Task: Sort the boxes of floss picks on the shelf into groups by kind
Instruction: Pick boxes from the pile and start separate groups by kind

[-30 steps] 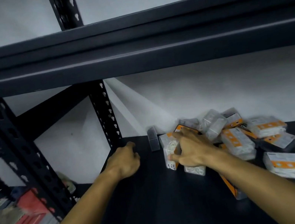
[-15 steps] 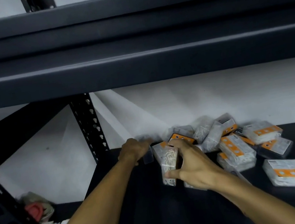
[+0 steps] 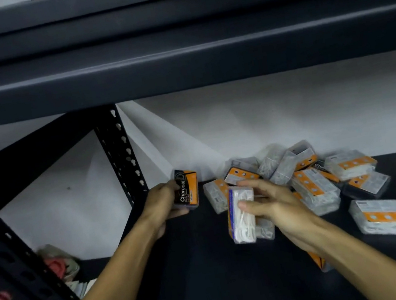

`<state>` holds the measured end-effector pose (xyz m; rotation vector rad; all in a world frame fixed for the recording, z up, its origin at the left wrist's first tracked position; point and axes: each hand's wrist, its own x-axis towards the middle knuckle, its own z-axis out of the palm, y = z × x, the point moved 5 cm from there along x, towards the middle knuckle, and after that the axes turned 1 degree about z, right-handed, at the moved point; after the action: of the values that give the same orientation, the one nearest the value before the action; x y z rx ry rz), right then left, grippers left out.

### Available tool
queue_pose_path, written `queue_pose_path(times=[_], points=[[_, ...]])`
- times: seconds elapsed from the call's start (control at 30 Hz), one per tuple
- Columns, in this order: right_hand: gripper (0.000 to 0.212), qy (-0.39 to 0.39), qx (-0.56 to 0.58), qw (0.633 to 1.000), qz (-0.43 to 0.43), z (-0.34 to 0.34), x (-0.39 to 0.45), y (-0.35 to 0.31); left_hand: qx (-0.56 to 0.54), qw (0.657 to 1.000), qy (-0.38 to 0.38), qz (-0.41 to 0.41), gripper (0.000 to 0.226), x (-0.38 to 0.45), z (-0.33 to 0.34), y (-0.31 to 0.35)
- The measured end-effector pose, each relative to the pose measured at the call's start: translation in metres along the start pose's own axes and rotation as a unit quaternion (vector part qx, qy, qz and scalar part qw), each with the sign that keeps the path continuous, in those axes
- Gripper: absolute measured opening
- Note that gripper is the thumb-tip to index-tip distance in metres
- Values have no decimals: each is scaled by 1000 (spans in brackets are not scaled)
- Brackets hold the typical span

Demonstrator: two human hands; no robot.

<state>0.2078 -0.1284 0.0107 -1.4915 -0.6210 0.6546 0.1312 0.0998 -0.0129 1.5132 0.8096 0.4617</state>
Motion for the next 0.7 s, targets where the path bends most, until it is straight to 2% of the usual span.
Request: queue_pose_path(times=[0.13,0.27,0.4,0.47,0.53,0.63,0.7], points=[[24,-5,135,990,40,8,-8,8,-76,997,-22,-8,29,-40,-4,-6],[33,-22,249,964,93,15,-16,17,-96,995,-19,-14,30,-69,-8,-13],[45,-6,294,938,183,17,-25,28,-73,997,-23,-17,34,-88,-12,-20],[46,6,289,937,198,16,-30,29,-48,998,-25,-10,34,-95,-14,-23],[44,12,248,950,190,14,-34,30,-3,1000,-29,3,32,-99,-16,-26],[49,28,126,978,162,7,-38,30,64,997,-36,37,26,-104,-21,-29],[36,47,41,989,134,0,-40,30,97,991,-62,64,23,-109,-21,-29]])
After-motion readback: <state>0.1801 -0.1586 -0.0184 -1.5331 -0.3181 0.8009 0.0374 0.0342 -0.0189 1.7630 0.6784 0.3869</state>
